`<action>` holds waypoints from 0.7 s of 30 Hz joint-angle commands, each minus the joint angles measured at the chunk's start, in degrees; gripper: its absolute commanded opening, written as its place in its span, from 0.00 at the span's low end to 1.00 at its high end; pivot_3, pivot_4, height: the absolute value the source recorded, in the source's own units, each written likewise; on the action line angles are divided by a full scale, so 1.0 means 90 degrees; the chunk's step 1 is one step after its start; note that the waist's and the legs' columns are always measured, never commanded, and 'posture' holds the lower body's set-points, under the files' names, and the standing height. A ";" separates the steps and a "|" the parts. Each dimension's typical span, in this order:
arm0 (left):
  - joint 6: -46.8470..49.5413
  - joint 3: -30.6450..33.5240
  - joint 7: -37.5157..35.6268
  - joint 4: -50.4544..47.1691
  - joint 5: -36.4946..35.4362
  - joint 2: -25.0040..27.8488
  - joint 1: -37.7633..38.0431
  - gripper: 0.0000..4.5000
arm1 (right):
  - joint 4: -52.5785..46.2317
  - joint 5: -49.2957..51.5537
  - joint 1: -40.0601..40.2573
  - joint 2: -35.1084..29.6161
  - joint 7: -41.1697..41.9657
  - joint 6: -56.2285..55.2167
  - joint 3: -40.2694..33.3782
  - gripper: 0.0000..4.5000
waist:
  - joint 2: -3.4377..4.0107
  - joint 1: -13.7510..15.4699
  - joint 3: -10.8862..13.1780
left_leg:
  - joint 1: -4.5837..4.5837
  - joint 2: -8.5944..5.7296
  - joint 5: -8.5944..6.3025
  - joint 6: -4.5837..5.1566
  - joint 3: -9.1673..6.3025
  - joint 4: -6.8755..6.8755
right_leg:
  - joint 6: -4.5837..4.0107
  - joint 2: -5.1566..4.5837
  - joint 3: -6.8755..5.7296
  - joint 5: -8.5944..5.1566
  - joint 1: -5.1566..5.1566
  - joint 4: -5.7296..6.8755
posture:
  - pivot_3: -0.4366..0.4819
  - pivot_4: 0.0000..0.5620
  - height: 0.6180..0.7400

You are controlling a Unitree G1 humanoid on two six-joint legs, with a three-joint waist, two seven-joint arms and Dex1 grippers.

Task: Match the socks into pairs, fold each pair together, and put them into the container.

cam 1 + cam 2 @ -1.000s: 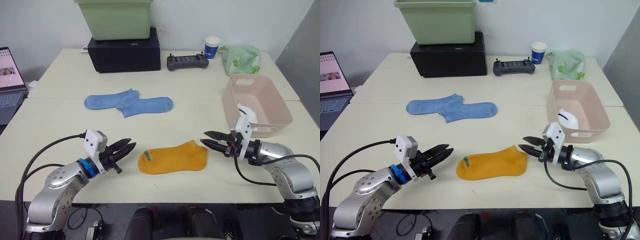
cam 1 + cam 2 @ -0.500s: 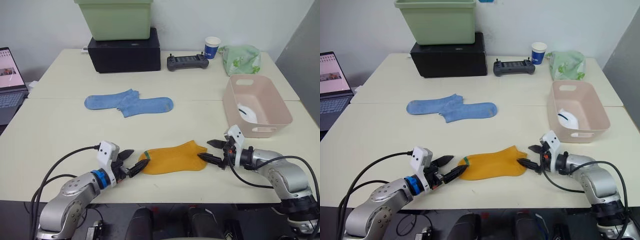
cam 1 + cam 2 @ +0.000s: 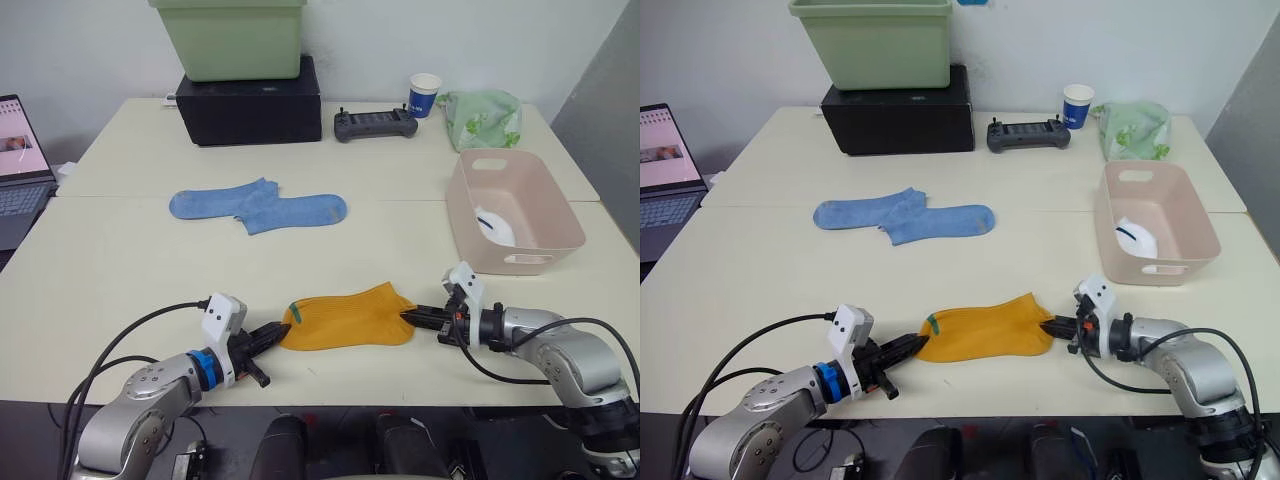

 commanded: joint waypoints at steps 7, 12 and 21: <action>0.0499 -0.0196 -0.0079 -0.0220 -0.0235 0.0087 -0.0261 0.01 | -0.0573 0.0463 0.0266 -0.0376 0.0035 0.0328 -0.0579 0.00 | 0.0000 0.0003 0.0000 | 0.0000 -0.0003 0.0000 0.0000 0.0000 0.0000 | 0.0001 0.0001 0.0000 -0.0001 0.0000 0.0000 | 0.48 0.27 1.00; 0.0587 -0.0308 -0.0087 -0.0222 -0.0239 0.0051 -0.0339 0.01 | -0.0491 0.0478 0.0288 -0.0486 0.0081 0.0342 -0.0649 0.00 | 0.0000 0.0004 0.0000 | 0.0000 -0.0003 0.0000 0.0000 0.0001 0.0000 | 0.0001 0.0002 0.0000 -0.0001 -0.0001 -0.0001 | 0.48 0.27 1.00; 0.0565 -0.0293 -0.0078 -0.0128 -0.0164 0.0060 -0.0418 0.01 | -0.0372 0.0314 0.0253 -0.0262 -0.0026 0.0215 -0.0401 0.00 | 0.0000 0.0005 0.0000 | -0.0001 -0.0003 0.0000 0.0000 0.0001 0.0000 | 0.0002 0.0003 0.0000 -0.0001 -0.0001 -0.0001 | 0.48 0.27 1.00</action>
